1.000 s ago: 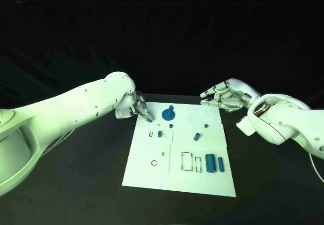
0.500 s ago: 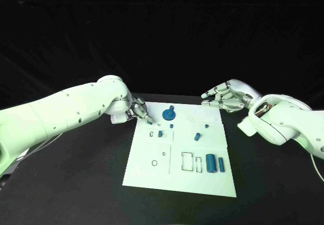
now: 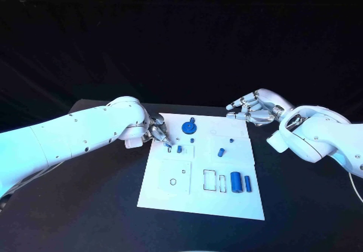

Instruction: Assemble the parts on the task board

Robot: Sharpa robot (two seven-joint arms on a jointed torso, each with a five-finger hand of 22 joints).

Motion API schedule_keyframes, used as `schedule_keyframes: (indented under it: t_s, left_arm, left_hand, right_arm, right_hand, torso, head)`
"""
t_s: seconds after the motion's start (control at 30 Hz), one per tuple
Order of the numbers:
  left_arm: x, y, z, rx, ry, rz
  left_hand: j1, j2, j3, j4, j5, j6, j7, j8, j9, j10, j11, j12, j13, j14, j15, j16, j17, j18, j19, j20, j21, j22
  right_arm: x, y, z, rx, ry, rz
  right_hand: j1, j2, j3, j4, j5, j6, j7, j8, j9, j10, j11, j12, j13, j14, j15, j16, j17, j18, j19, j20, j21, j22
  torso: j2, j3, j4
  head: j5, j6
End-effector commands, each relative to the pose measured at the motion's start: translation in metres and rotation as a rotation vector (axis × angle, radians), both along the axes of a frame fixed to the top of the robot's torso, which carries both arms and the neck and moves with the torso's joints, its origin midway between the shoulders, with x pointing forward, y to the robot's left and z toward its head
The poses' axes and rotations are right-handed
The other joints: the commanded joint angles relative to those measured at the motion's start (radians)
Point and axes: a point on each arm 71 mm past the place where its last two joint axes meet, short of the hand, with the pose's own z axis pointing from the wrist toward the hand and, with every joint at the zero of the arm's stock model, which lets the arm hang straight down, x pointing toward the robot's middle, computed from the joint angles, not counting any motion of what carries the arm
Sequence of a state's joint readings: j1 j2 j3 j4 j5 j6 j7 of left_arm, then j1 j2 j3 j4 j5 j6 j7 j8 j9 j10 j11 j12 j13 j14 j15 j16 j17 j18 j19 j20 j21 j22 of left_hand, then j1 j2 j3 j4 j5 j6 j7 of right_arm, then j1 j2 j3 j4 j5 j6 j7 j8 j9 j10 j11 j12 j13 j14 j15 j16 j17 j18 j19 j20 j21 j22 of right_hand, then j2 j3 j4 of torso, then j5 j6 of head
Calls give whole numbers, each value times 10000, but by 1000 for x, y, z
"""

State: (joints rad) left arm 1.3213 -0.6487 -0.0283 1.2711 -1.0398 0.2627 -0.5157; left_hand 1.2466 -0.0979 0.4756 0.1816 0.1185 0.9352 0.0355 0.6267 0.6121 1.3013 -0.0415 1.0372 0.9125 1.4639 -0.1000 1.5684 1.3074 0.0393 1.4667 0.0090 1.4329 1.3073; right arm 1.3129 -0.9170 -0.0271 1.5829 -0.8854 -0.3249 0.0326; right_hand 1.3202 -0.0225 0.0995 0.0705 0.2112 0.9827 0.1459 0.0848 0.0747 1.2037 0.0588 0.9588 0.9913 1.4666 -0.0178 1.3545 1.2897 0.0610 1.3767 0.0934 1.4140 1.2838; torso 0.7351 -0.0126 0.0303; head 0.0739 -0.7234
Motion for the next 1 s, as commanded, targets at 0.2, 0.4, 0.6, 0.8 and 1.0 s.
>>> schedule_keyframes:
  t_s: [0.2, 0.4, 0.6, 0.8, 1.0]
  left_arm:
    - [-6, -4, -3, 401, -19, -509]
    - [-9, -4, -5, 577, 197, -597]
    - [-10, -2, -7, 741, 402, -671]
    - [-11, -3, -8, 775, 476, -746]
    - [-11, -5, -9, 816, 465, -694]
  left_hand:
    - [-60, -21, 1174, -1102, -13, 68, -76, 69, 17, 83, -9, 38, 24, 1069, 20, 24, 2634, -41, 589, -2, 45, 1479]
    - [-83, -35, 1189, -1107, -31, 81, -79, 77, 17, 85, -11, 23, 0, 1069, 20, 24, 2634, -40, 589, -5, 41, 1477]
    - [-91, -43, 1196, -1111, -39, 85, -81, 79, 16, 88, -12, 23, -1, 1069, 20, 24, 2634, -41, 590, -6, 44, 1481]
    - [-94, -46, 1205, -1116, -42, 90, -83, 81, 16, 98, -14, 37, 15, 1069, 20, 24, 2634, -44, 593, -6, 55, 1490]
    - [-126, -29, 1240, -1110, -47, 113, -86, 91, 15, 117, -16, 47, 23, 1069, 18, 24, 2634, -43, 591, -9, 48, 1486]
  right_arm:
    - [-1, 1, -1, -39, 60, 153]
    - [-1, 1, -1, -40, 65, 157]
    - [-1, 1, -1, -42, 68, 153]
    - [-1, 1, -1, -42, 65, 153]
    - [-1, 1, -1, -37, 64, 167]
  right_hand:
    - [-43, 76, -20, 33, 48, 6, 29, 59, -15, 39, 11, 52, 10, 431, 34, -68, -9, 71, -63, 27, -34, -2]
    - [-43, 76, -20, 33, 48, 6, 29, 59, -15, 39, 11, 52, 10, 431, 34, -68, -9, 71, -63, 27, -34, -2]
    - [-43, 76, -20, 33, 48, 6, 29, 59, -15, 39, 11, 52, 10, 431, 34, -68, -9, 71, -63, 27, -34, -2]
    - [-43, 76, -20, 33, 48, 6, 29, 59, -15, 39, 11, 52, 10, 431, 34, -68, -9, 71, -63, 27, -34, -2]
    - [-43, 76, -20, 33, 48, 6, 29, 59, -15, 39, 11, 52, 10, 431, 34, -68, -9, 71, -63, 27, -34, -2]
  torso:
    - [10, 9, 13]
    - [6, 10, 4]
    - [2, 8, 4]
    - [1, 6, 13]
    - [11, 9, 4]
  head:
    - [-22, -57]
    - [-13, -87]
    - [-10, -112]
    - [-4, -133]
    - [11, -156]
